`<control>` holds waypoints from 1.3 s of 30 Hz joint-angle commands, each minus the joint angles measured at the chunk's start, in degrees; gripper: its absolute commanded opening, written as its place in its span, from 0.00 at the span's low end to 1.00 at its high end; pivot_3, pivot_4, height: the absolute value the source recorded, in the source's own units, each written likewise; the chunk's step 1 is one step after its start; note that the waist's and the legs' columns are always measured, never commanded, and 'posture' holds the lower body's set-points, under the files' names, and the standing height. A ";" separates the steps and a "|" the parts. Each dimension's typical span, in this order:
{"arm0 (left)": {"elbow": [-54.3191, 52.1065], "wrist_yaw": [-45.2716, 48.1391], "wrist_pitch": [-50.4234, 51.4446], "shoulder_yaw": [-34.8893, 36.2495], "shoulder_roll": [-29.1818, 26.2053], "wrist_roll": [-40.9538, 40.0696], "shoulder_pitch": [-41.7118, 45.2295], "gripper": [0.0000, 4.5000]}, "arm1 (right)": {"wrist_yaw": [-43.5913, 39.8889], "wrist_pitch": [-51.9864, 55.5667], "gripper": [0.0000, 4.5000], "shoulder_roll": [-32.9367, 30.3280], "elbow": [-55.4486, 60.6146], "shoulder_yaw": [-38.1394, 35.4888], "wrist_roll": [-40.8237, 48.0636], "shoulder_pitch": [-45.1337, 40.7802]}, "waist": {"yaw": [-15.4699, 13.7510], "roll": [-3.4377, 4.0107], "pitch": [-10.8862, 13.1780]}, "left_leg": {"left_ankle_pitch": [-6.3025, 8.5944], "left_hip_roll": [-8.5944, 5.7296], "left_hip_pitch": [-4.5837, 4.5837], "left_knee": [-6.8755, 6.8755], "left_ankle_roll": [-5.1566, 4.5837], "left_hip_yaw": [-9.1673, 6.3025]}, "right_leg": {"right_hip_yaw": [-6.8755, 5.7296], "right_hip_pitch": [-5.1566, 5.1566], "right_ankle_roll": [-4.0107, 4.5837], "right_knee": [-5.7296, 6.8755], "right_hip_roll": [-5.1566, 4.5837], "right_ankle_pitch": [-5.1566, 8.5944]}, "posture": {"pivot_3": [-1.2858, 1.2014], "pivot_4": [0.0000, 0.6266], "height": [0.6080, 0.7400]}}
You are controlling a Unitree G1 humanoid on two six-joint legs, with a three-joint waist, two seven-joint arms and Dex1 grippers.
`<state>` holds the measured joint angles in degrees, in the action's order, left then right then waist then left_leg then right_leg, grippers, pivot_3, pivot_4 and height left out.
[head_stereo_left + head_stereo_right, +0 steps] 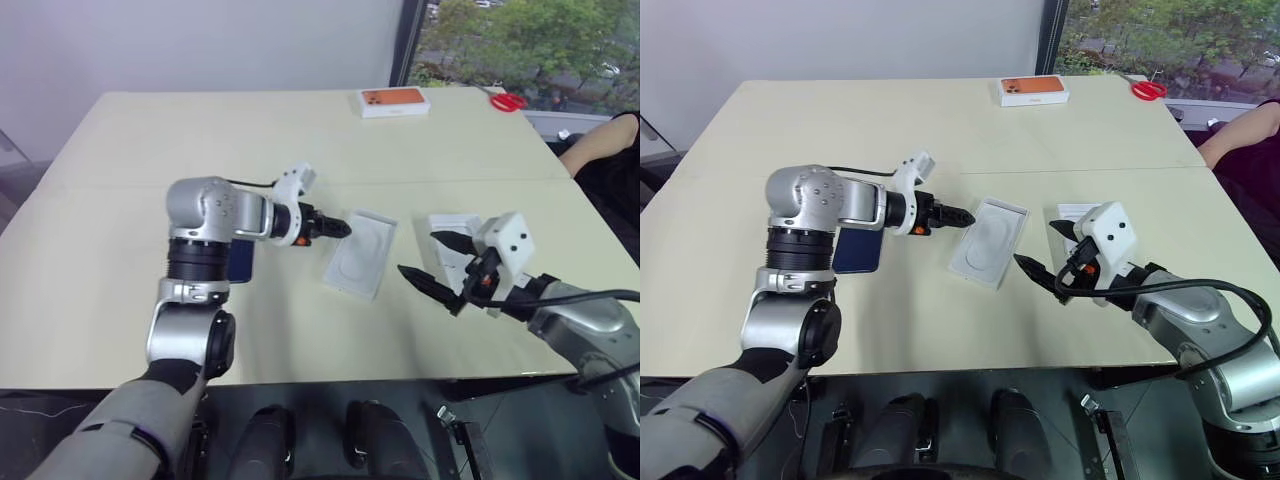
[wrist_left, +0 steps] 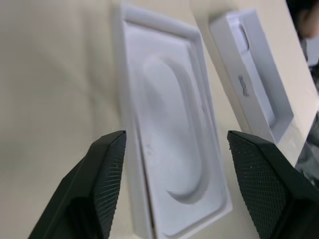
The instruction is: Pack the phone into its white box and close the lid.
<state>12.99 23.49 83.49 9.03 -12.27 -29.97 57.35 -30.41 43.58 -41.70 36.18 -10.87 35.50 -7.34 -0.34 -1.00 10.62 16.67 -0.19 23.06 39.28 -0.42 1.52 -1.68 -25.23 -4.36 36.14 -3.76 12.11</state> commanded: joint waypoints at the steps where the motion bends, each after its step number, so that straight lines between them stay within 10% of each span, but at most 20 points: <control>1: -9.31 5.45 -14.80 -2.81 -4.48 1.64 -5.53 0.78 | 1.86 1.12 0.89 0.56 -0.31 2.70 -1.66 -3.30 | 0.11 0.01 -0.01 | -0.02 0.01 -0.02 -0.01 0.03 0.00 | 0.01 0.00 0.00 0.02 0.00 0.00 | 0.52 0.24 1.00; 9: -16.93 21.71 -40.62 -9.05 -16.03 5.46 -21.85 0.78 | 9.04 8.92 0.03 6.66 -9.50 12.12 -6.75 -16.98 | -0.29 0.02 -0.02 | -0.10 -0.01 0.02 -0.01 0.18 0.03 | 0.07 0.00 0.07 -0.03 -0.07 -0.01 | 0.52 0.24 1.00; 20: -23.40 38.06 -53.70 -11.91 -25.70 4.50 -35.09 0.78 | 13.39 10.48 0.01 14.01 -29.53 22.90 -20.11 -30.10 | -0.29 0.04 -0.02 | -0.09 -0.04 0.15 -0.01 0.15 0.05 | -0.01 -0.10 0.08 -0.06 -0.10 -0.02 | 0.52 0.24 1.00; 39: -25.09 36.68 -52.96 -10.98 -25.25 3.07 -36.55 0.78 | 15.22 3.71 0.01 21.45 -45.48 21.59 -29.47 -34.77 | 1.02 0.05 -0.02 | -0.08 0.02 0.12 -0.02 0.12 0.02 | -0.01 -0.11 0.06 0.00 -0.02 -0.03 | 0.52 0.24 1.00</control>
<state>-9.86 60.55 30.71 -3.26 -37.48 -25.78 20.67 -15.61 48.16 -20.59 -9.48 12.50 7.02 -40.99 0.67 -0.95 10.61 16.59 -0.18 23.18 39.26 -0.30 1.55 -1.69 -25.34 -4.31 36.14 -3.78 12.08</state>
